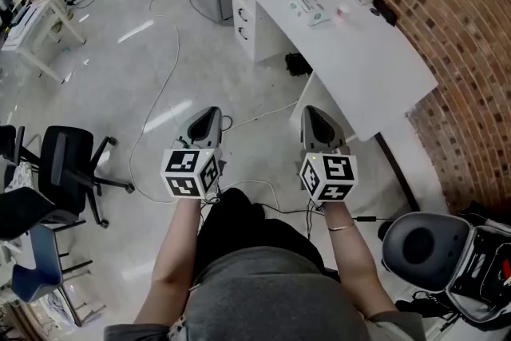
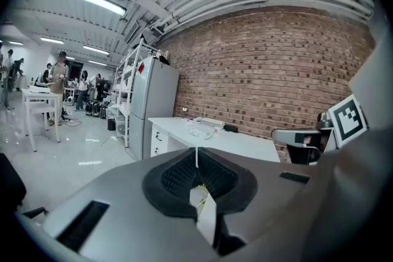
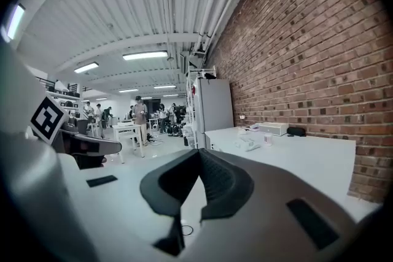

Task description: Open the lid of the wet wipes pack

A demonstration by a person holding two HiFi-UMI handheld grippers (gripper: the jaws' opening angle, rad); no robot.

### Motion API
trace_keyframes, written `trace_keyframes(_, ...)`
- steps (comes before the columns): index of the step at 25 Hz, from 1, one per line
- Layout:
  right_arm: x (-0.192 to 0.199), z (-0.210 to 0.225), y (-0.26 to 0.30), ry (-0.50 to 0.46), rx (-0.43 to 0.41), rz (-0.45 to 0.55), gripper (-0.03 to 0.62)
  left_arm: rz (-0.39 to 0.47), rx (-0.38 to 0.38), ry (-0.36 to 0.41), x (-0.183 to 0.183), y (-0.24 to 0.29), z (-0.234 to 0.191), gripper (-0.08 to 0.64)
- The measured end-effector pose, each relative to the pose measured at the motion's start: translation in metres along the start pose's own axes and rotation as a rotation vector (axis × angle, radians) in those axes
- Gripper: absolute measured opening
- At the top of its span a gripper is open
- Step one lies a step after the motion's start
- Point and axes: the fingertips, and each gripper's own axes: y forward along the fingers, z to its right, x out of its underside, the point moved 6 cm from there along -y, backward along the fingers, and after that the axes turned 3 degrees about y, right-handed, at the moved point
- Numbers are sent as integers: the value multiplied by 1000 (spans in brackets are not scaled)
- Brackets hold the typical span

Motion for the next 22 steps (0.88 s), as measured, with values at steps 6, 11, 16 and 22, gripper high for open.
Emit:
trace_keyframes(6, -2, 7, 6, 11, 39, 15, 8, -17, 15, 5, -2, 16, -6, 29)
trace_keyframes(11, -2, 19, 25, 24, 45, -9, 59, -18, 22, -32, -3, 44, -15, 42)
trace_keyframes(16, 1, 28, 63, 40, 54, -41, 82, -33, 57, -44, -5, 86, -35, 74)
trace_keyframes(22, -6, 35, 130, 39, 83, -50, 88, -52, 104, -33, -15, 153, -72, 98)
